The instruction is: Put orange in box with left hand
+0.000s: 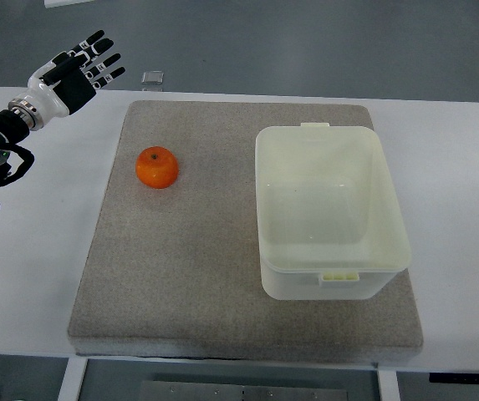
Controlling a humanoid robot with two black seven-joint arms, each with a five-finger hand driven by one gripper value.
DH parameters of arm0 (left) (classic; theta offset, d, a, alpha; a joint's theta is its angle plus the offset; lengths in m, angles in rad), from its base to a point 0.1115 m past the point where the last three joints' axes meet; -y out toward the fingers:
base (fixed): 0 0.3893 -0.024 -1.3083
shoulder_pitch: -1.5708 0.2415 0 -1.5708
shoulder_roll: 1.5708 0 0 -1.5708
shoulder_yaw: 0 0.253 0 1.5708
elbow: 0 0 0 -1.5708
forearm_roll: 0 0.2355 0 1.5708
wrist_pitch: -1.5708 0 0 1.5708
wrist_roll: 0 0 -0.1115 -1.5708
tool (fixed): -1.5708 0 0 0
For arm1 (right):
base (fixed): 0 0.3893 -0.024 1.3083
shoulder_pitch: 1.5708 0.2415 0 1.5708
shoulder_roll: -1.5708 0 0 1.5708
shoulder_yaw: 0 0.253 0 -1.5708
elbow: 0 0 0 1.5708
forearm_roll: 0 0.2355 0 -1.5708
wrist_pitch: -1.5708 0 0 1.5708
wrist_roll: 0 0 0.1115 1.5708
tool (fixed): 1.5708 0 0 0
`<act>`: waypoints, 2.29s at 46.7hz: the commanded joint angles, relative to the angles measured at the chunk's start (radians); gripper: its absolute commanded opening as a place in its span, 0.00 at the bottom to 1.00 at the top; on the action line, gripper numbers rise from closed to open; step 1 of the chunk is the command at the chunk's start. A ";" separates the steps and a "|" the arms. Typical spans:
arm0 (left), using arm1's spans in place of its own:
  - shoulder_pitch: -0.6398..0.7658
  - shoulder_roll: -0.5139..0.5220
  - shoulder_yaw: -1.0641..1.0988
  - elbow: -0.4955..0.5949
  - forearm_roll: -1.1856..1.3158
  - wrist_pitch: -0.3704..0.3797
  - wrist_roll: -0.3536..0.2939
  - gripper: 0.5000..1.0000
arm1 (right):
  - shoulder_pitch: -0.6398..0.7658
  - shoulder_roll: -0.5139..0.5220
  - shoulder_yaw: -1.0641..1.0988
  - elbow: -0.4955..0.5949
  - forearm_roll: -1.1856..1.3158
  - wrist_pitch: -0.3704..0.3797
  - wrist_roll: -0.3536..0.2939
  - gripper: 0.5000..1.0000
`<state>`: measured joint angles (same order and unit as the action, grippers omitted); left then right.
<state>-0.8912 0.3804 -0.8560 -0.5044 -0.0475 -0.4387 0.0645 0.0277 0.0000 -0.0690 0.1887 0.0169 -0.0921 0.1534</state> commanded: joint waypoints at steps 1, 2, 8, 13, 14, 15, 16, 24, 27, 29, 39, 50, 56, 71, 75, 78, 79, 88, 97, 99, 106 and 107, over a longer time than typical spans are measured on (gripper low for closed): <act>0.000 0.000 -0.001 0.000 0.001 0.000 0.000 0.99 | 0.000 0.000 0.000 0.000 0.000 0.000 0.000 0.86; 0.000 0.000 -0.001 -0.002 0.001 0.000 0.000 0.99 | 0.000 0.000 0.000 0.000 0.000 0.000 0.000 0.86; -0.002 0.000 -0.001 0.000 0.001 0.000 0.000 0.99 | 0.000 0.000 0.000 0.000 0.000 0.000 0.000 0.86; -0.005 0.002 -0.001 0.000 0.000 0.000 0.000 0.99 | 0.000 0.000 0.000 0.000 0.000 0.000 0.000 0.86; -0.005 0.003 -0.001 0.000 0.000 0.000 0.000 0.99 | 0.000 0.000 0.000 0.000 0.000 0.000 0.000 0.86; -0.006 0.003 -0.001 0.000 0.000 0.000 0.000 0.99 | 0.000 0.000 0.000 0.000 0.000 0.000 0.000 0.86; -0.008 0.006 0.000 0.000 0.001 0.000 0.000 0.99 | 0.000 0.000 0.000 0.000 0.000 0.000 0.000 0.86; -0.009 0.008 -0.001 0.001 0.003 -0.015 0.000 0.99 | 0.000 0.000 0.000 0.000 0.000 0.000 0.000 0.86; -0.014 0.012 -0.001 0.000 0.003 -0.015 0.000 0.99 | 0.000 0.000 0.000 0.000 0.000 0.000 0.000 0.86; -0.015 0.015 -0.001 0.000 0.006 -0.014 0.000 0.99 | 0.000 0.000 0.000 0.000 0.000 0.000 0.000 0.86; -0.017 0.037 0.002 0.000 0.066 -0.040 -0.003 0.99 | 0.000 0.000 0.000 0.000 0.000 0.000 0.000 0.86; -0.017 0.071 -0.001 -0.003 0.326 -0.043 -0.029 0.99 | 0.000 0.000 0.000 0.000 0.000 0.000 0.000 0.86; -0.015 0.100 0.002 -0.023 0.483 -0.043 -0.072 0.98 | 0.000 0.000 0.000 0.000 0.000 0.000 0.000 0.86; -0.018 0.222 0.026 -0.174 0.767 -0.032 -0.130 0.98 | 0.000 0.000 0.000 0.000 0.000 0.000 0.000 0.86; -0.017 0.247 0.045 -0.224 0.836 -0.032 -0.130 0.98 | 0.000 0.000 0.000 0.000 0.000 0.000 0.000 0.86; -0.005 0.267 0.049 -0.273 0.883 -0.032 -0.130 0.99 | 0.000 0.000 0.000 0.000 0.000 0.000 0.000 0.86; -0.002 0.273 0.049 -0.292 0.900 -0.032 -0.130 0.98 | 0.000 0.000 0.000 0.000 0.000 0.000 0.000 0.86; 0.012 0.296 0.072 -0.402 1.044 -0.032 -0.132 0.98 | 0.000 0.000 0.000 0.000 0.000 0.000 0.000 0.86; 0.018 0.269 0.074 -0.454 1.222 -0.032 -0.140 0.98 | 0.000 0.000 0.000 0.000 0.000 0.000 0.000 0.86; 0.017 0.256 0.074 -0.470 1.276 -0.032 -0.140 0.98 | 0.000 0.000 0.000 0.000 0.000 0.000 0.000 0.86; 0.017 0.250 0.077 -0.536 1.440 -0.032 -0.141 0.99 | 0.000 0.000 0.000 0.000 0.000 0.000 0.000 0.86; 0.017 0.250 0.083 -0.542 1.454 -0.032 -0.141 0.99 | 0.000 0.000 0.000 0.000 0.000 0.000 0.000 0.86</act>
<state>-0.8737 0.6318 -0.7822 -1.0222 1.3502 -0.4707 -0.0768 0.0278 0.0000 -0.0690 0.1886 0.0169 -0.0921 0.1535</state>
